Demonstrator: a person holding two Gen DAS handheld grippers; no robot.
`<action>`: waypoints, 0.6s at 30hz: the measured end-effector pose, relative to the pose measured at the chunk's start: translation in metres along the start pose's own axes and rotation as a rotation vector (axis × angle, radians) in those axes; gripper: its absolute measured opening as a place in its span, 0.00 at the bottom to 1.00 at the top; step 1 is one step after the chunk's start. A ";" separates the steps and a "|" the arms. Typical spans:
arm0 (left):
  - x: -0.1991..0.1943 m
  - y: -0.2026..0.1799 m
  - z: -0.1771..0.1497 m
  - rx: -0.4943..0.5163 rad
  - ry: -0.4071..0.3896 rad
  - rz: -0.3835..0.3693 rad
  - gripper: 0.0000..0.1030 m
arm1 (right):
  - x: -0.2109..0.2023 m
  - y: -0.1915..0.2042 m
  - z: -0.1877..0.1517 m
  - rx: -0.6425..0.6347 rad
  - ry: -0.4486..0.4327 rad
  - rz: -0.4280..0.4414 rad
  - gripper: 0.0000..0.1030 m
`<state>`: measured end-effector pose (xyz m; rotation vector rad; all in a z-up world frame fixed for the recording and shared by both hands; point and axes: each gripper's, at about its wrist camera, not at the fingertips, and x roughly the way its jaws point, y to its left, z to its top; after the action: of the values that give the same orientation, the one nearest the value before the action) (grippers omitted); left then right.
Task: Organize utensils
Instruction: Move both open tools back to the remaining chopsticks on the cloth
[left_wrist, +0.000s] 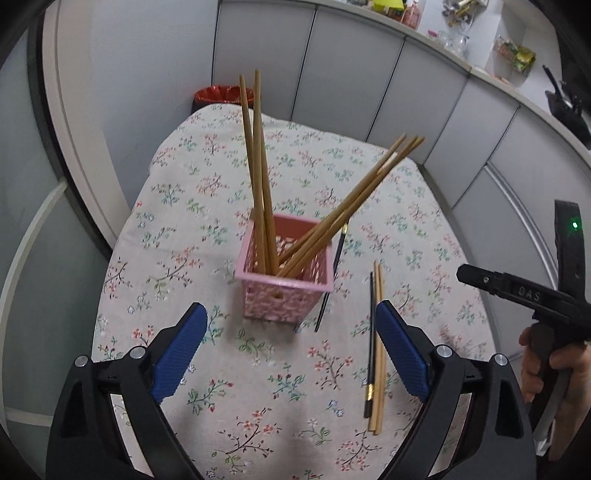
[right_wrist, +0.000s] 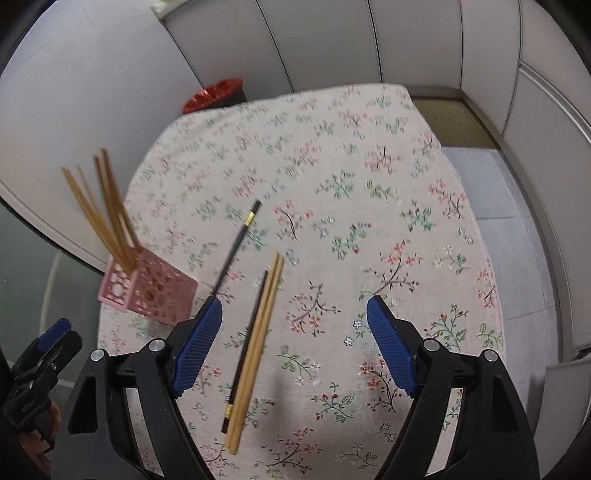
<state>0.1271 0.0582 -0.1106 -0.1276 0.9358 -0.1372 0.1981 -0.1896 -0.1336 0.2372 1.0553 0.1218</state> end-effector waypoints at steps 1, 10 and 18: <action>0.003 0.000 -0.001 0.006 0.012 0.004 0.87 | 0.007 0.000 -0.001 0.000 0.018 -0.006 0.65; 0.025 -0.008 -0.013 0.060 0.086 0.009 0.87 | 0.075 0.005 -0.002 0.047 0.172 0.008 0.28; 0.033 -0.004 -0.015 0.073 0.109 0.013 0.87 | 0.103 0.020 0.000 0.032 0.212 0.009 0.16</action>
<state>0.1341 0.0476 -0.1444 -0.0466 1.0391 -0.1678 0.2489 -0.1485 -0.2158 0.2626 1.2674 0.1405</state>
